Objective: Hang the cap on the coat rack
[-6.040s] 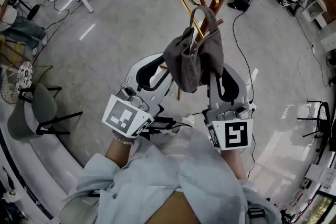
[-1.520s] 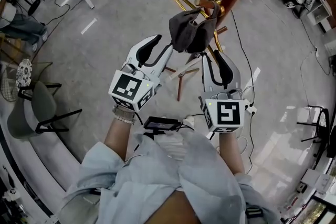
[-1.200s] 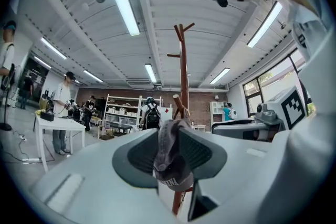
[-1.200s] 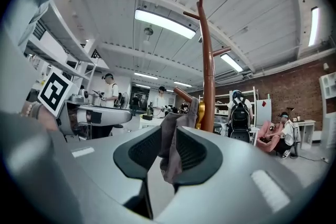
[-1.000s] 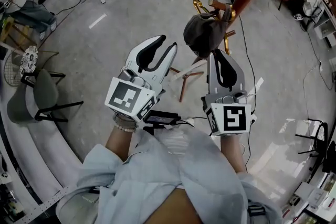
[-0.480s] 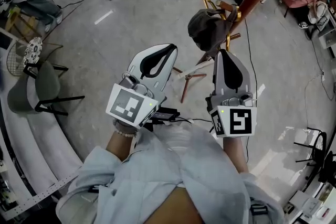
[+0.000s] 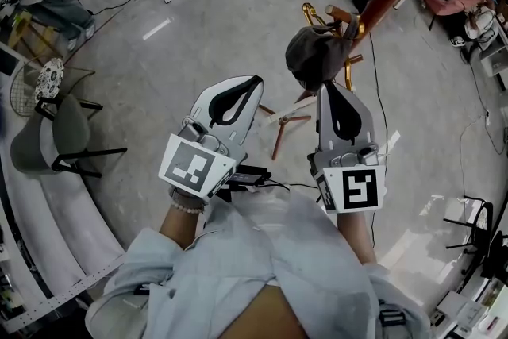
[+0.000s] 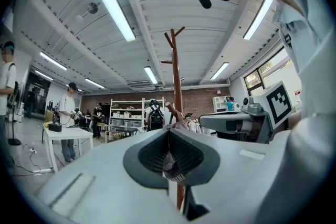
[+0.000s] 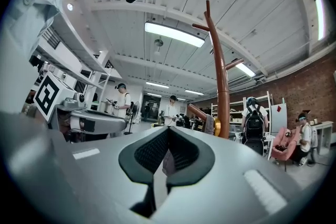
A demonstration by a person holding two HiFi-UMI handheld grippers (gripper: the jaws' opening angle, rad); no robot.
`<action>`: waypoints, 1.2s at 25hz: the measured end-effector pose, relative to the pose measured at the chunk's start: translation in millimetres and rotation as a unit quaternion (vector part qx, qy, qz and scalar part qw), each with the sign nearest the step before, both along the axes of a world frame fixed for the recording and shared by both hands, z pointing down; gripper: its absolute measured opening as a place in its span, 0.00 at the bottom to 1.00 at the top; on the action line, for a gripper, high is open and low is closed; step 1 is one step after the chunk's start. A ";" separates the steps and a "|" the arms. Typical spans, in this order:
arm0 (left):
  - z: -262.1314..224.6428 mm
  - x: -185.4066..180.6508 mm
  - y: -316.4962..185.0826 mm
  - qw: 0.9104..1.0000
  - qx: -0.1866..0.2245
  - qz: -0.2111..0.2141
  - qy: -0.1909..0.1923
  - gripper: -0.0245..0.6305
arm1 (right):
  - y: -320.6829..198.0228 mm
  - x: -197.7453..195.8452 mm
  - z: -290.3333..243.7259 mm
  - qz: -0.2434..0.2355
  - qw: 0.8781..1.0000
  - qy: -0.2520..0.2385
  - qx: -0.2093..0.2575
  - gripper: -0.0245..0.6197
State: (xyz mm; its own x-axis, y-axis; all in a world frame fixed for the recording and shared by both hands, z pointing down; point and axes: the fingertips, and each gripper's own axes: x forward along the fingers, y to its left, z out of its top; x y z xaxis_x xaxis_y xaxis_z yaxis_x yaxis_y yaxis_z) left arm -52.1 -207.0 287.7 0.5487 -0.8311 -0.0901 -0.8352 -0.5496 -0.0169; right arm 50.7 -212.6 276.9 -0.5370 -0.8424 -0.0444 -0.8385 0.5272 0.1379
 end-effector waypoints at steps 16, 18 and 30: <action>7.3 10.4 -1.8 1.000 -0.008 0.017 0.001 0.05 | 1.7 5.4 10.2 0.011 1.000 0.014 -0.009 0.05; 7.5 10.1 -2.3 1.000 -0.009 0.016 -0.001 0.05 | 1.3 5.2 9.6 0.011 1.000 0.016 -0.008 0.05; 7.7 11.9 0.1 1.000 -0.008 0.020 0.001 0.05 | 4.4 6.4 10.4 0.016 1.000 0.023 -0.008 0.05</action>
State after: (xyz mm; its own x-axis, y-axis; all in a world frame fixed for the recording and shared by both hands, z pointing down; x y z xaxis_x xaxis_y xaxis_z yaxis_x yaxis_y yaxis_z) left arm -40.3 -206.9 295.4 0.5818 -0.8095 -0.0788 -0.8123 -0.5832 -0.0061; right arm 57.1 -208.3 287.2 -0.5118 -0.8591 -0.0070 -0.8475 0.5035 0.1683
